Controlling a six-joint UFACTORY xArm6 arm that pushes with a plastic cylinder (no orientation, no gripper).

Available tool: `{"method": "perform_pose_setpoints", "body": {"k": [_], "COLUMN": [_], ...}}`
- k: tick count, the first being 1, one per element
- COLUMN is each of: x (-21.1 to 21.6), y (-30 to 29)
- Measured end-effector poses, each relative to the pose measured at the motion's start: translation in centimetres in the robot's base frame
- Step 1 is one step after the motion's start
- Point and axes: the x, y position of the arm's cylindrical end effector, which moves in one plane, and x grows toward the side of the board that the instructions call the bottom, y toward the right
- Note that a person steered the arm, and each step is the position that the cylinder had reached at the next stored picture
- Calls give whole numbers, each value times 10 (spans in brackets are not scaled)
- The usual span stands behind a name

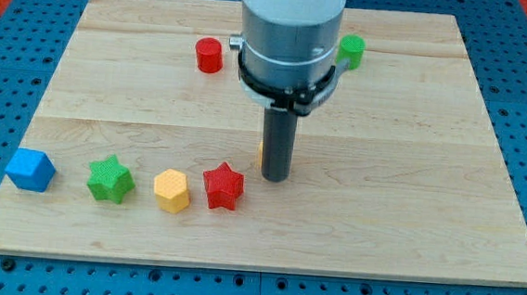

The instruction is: Slide yellow heart towards red circle

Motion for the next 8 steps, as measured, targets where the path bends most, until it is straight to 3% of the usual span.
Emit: {"method": "perform_pose_setpoints", "body": {"k": [3,6,8], "x": [-31,-53,-89], "y": [48,-58,-77]}}
